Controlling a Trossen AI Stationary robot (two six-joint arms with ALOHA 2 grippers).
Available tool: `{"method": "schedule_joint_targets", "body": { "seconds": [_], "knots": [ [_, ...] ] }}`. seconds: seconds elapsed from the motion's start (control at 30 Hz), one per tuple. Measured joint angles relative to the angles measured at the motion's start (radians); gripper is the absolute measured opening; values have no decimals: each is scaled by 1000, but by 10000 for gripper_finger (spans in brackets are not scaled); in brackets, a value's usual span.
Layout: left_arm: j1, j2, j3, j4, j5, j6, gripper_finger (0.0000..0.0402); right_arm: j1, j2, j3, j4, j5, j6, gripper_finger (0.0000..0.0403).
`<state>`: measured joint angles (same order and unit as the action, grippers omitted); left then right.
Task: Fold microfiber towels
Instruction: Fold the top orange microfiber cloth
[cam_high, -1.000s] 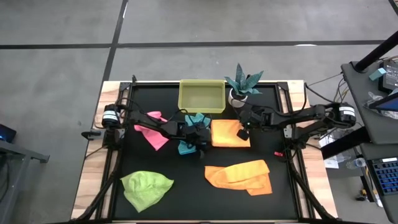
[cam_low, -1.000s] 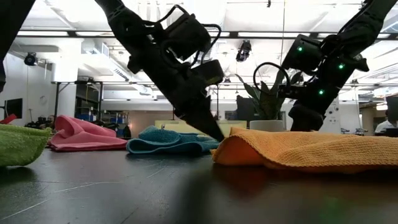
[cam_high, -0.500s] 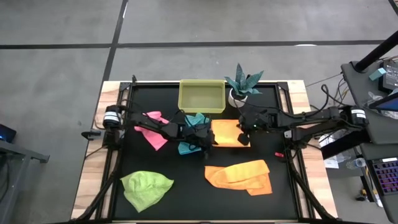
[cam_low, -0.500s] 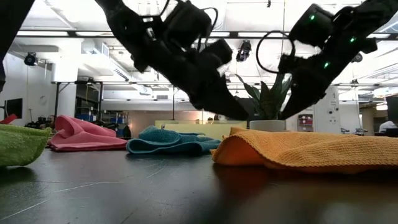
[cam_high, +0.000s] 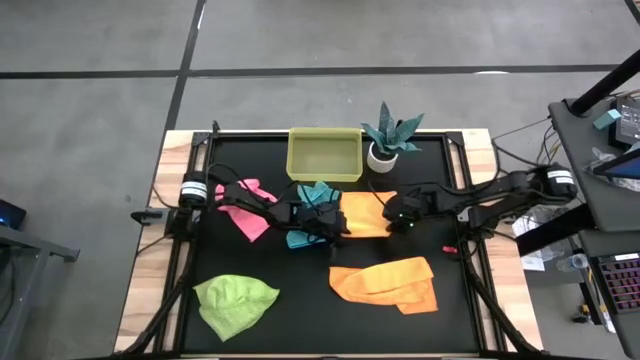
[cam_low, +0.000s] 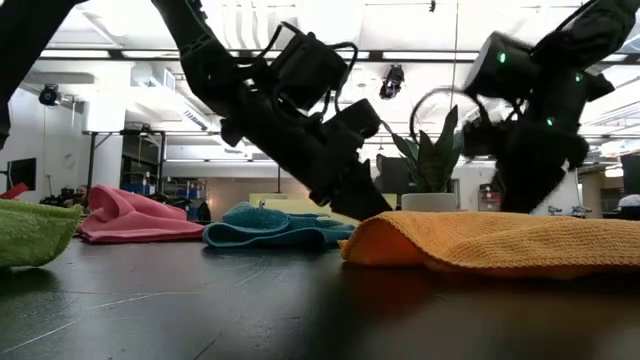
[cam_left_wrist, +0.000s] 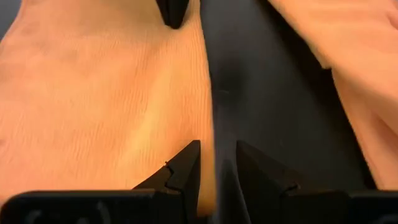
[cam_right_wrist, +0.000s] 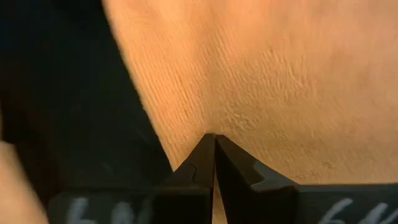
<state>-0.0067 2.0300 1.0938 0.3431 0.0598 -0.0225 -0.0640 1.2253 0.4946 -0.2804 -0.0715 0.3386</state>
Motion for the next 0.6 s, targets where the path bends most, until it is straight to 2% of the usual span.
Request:
{"method": "schedule_joint_targets", "body": {
  "seconds": [0.2, 0.4, 0.6],
  "knots": [
    [12, -2, 6, -90, -6, -18, 88, -2, 33, 6, -42, -7, 9, 8],
    [14, -21, 6, -110, -6, -26, 88, -2, -13, 24, -78, -12, 4, 8],
    [14, -104, 13, -172, 3, -14, 88, -1, -68, 32, -72, -11, 3, 8]
  ]
}}
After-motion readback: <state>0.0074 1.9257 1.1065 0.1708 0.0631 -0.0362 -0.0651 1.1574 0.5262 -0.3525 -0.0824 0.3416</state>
